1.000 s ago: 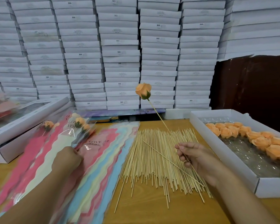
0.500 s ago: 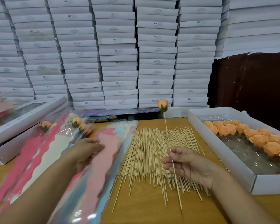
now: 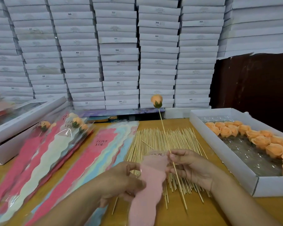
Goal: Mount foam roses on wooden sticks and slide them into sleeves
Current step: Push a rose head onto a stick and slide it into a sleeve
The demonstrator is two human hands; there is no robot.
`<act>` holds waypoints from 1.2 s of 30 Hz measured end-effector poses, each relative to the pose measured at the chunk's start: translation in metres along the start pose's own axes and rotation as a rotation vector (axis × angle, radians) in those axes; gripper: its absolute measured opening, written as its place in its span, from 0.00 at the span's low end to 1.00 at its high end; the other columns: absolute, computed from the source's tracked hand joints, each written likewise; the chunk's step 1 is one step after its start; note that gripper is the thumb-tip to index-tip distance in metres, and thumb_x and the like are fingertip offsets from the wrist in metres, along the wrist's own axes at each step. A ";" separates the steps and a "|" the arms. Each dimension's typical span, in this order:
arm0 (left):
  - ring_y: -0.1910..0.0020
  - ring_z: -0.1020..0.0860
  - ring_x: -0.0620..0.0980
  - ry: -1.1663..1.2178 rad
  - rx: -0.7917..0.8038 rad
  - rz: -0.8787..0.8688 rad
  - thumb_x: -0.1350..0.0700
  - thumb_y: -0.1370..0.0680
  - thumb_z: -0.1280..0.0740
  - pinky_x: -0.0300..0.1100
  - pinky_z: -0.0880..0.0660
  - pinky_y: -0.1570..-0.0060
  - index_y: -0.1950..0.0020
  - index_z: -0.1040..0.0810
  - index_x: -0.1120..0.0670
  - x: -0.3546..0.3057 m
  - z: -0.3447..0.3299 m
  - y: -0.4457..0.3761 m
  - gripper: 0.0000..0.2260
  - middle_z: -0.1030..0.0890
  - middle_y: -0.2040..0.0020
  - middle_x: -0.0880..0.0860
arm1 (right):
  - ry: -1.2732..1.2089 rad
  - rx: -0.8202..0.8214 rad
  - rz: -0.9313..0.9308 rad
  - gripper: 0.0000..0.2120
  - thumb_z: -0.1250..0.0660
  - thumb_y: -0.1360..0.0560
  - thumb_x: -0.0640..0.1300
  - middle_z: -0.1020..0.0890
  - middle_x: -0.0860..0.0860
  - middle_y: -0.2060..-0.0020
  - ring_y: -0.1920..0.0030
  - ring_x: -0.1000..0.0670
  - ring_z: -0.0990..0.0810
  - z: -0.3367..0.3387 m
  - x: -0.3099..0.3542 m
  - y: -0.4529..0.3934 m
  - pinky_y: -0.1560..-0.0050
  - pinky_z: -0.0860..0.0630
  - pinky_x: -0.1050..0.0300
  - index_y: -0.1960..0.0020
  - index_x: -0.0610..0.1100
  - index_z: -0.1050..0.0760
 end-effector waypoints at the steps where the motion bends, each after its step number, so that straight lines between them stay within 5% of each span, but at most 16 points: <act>1: 0.62 0.17 0.48 -0.040 0.034 0.008 0.64 0.22 0.29 0.39 0.20 0.65 0.38 0.20 0.55 0.002 0.000 0.000 0.14 0.15 0.59 0.54 | 0.006 -0.023 0.008 0.11 0.26 0.34 0.32 0.15 0.38 0.56 0.63 0.42 0.14 0.001 0.001 0.000 0.69 0.17 0.59 0.52 0.34 0.16; 5: 0.51 0.15 0.50 0.017 0.047 0.031 0.54 0.22 0.27 0.43 0.18 0.55 0.38 0.20 0.52 0.005 -0.001 -0.006 0.13 0.13 0.48 0.53 | 0.108 0.006 0.002 0.11 0.27 0.32 0.34 0.15 0.38 0.58 0.62 0.44 0.14 -0.004 0.001 0.003 0.68 0.17 0.59 0.51 0.33 0.16; 8: 0.56 0.17 0.50 0.123 -0.098 -0.062 0.48 0.20 0.31 0.44 0.19 0.55 0.41 0.17 0.53 -0.005 0.004 -0.017 0.12 0.13 0.49 0.53 | 0.173 0.063 -0.018 0.07 0.26 0.31 0.36 0.16 0.37 0.60 0.61 0.44 0.14 -0.010 -0.004 0.004 0.65 0.17 0.59 0.53 0.36 0.15; 12: 0.46 0.17 0.62 0.183 -0.250 -0.134 0.52 0.19 0.32 0.58 0.23 0.40 0.42 0.17 0.59 -0.022 0.006 -0.028 0.12 0.14 0.49 0.60 | 0.217 0.111 -0.023 0.07 0.26 0.31 0.37 0.16 0.37 0.60 0.61 0.45 0.14 -0.016 -0.007 0.005 0.64 0.17 0.59 0.54 0.37 0.15; 16: 0.68 0.19 0.46 0.153 -0.267 -0.150 0.58 0.19 0.33 0.38 0.26 0.66 0.56 0.17 0.54 -0.025 0.002 -0.034 0.07 0.15 0.64 0.52 | 0.135 0.033 0.028 0.14 0.26 0.33 0.35 0.16 0.37 0.60 0.62 0.43 0.14 -0.009 -0.003 0.001 0.68 0.18 0.58 0.49 0.31 0.19; 18: 0.72 0.21 0.44 0.109 -0.251 -0.127 0.58 0.20 0.33 0.36 0.29 0.72 0.57 0.18 0.53 -0.021 0.001 -0.034 0.07 0.16 0.66 0.50 | 0.099 -0.016 0.062 0.15 0.26 0.34 0.34 0.16 0.36 0.60 0.63 0.43 0.14 -0.005 0.001 0.000 0.69 0.18 0.58 0.48 0.31 0.19; 20: 0.71 0.21 0.46 0.069 -0.227 -0.116 0.58 0.20 0.32 0.37 0.27 0.70 0.57 0.17 0.54 -0.019 0.002 -0.031 0.06 0.17 0.66 0.52 | 0.090 -0.059 0.087 0.16 0.26 0.34 0.34 0.16 0.35 0.59 0.63 0.44 0.14 0.000 0.004 -0.001 0.68 0.18 0.59 0.47 0.30 0.20; 23: 0.62 0.21 0.54 0.034 -0.190 -0.099 0.59 0.22 0.29 0.51 0.21 0.57 0.56 0.16 0.56 -0.015 0.001 -0.029 0.04 0.16 0.59 0.64 | 0.084 -0.093 0.093 0.16 0.27 0.34 0.34 0.15 0.36 0.58 0.63 0.44 0.14 0.004 0.003 -0.002 0.68 0.18 0.58 0.47 0.31 0.19; 26: 0.69 0.20 0.48 0.045 -0.205 -0.122 0.54 0.22 0.28 0.40 0.24 0.67 0.61 0.18 0.53 -0.017 -0.001 -0.028 0.09 0.17 0.65 0.56 | 0.125 -0.057 0.077 0.15 0.26 0.34 0.35 0.15 0.35 0.58 0.61 0.43 0.14 0.001 0.001 -0.002 0.67 0.18 0.58 0.49 0.32 0.18; 27: 0.64 0.17 0.50 0.075 -0.207 -0.133 0.52 0.21 0.29 0.41 0.21 0.63 0.56 0.17 0.56 -0.019 -0.002 -0.028 0.08 0.15 0.62 0.57 | 0.143 -0.038 0.065 0.14 0.26 0.34 0.36 0.15 0.34 0.57 0.61 0.43 0.14 -0.001 0.000 -0.002 0.66 0.18 0.58 0.49 0.32 0.18; 29: 0.51 0.17 0.60 0.136 -0.231 -0.158 0.52 0.19 0.32 0.54 0.22 0.46 0.43 0.18 0.63 -0.020 -0.002 -0.030 0.14 0.16 0.49 0.65 | 0.181 -0.005 0.045 0.11 0.25 0.33 0.36 0.15 0.35 0.56 0.60 0.43 0.14 -0.005 -0.002 -0.002 0.65 0.17 0.58 0.52 0.34 0.16; 31: 0.50 0.19 0.63 0.159 -0.273 -0.164 0.55 0.18 0.34 0.66 0.27 0.38 0.41 0.20 0.65 -0.023 -0.003 -0.029 0.14 0.18 0.45 0.69 | 0.190 -0.001 0.037 0.09 0.25 0.34 0.37 0.15 0.36 0.57 0.60 0.43 0.13 -0.006 -0.003 -0.001 0.66 0.17 0.58 0.54 0.36 0.15; 33: 0.52 0.22 0.63 0.152 -0.280 -0.142 0.56 0.17 0.35 0.66 0.27 0.43 0.41 0.19 0.65 -0.020 -0.003 -0.032 0.13 0.18 0.46 0.70 | 0.166 -0.029 0.044 0.11 0.24 0.35 0.36 0.15 0.37 0.58 0.61 0.42 0.13 -0.004 -0.002 -0.002 0.67 0.18 0.58 0.53 0.34 0.15; 36: 0.59 0.21 0.58 0.120 -0.272 -0.143 0.58 0.18 0.35 0.52 0.26 0.56 0.48 0.17 0.63 -0.014 -0.001 -0.037 0.10 0.17 0.54 0.68 | 0.162 -0.061 0.068 0.15 0.24 0.35 0.36 0.15 0.36 0.59 0.62 0.42 0.14 0.000 0.001 -0.002 0.68 0.18 0.59 0.50 0.33 0.18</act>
Point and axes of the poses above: each hand's wrist, its own y-axis away from the middle knuckle, its own z-axis out of the back of the hand, x = y × z, the point moved 6 cm from there along -y, towards the middle knuckle
